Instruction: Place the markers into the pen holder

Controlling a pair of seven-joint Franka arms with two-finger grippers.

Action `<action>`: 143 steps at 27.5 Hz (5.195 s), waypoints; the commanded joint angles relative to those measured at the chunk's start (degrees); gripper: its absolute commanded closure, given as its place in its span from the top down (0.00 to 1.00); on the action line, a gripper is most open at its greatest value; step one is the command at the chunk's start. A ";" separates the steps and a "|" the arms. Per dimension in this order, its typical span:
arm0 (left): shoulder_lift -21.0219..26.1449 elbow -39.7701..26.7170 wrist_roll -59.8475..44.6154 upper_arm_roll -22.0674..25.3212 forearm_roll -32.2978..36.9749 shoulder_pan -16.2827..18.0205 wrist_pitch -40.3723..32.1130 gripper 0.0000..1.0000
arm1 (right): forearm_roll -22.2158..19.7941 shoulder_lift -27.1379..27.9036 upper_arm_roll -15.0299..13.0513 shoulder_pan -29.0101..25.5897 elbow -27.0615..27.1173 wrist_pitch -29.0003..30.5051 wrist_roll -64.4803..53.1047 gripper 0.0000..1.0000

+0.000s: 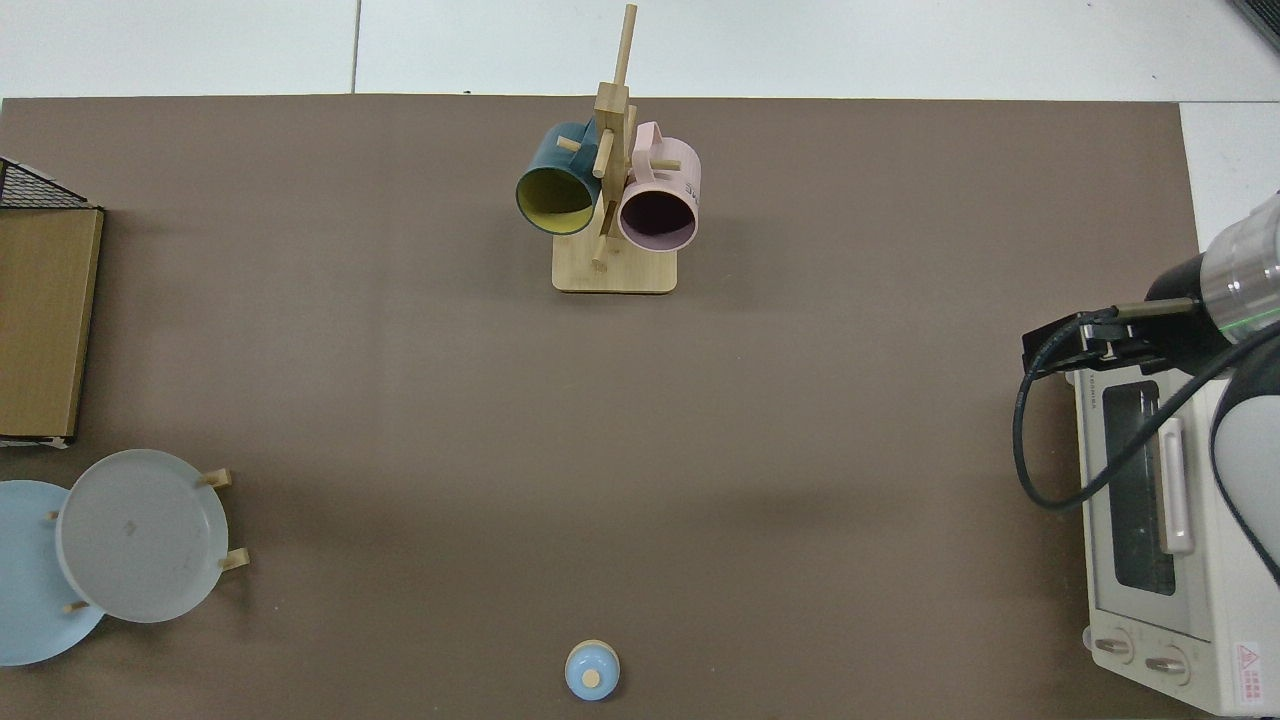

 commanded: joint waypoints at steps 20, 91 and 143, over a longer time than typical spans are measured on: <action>5.52 -3.56 7.34 -0.69 4.82 4.04 7.21 0.00 | 1.03 -1.49 -0.05 -0.61 -1.58 -0.01 -1.54 1.00; 1.04 5.76 -95.47 -20.46 -44.82 -0.27 -32.96 1.00 | 1.03 -1.49 -0.05 -0.61 -1.58 -0.01 -1.63 1.00; -8.01 -5.31 -118.19 6.25 -62.94 -27.60 -23.64 1.00 | 1.03 -1.49 -0.05 -0.61 -1.58 -0.01 -1.63 1.00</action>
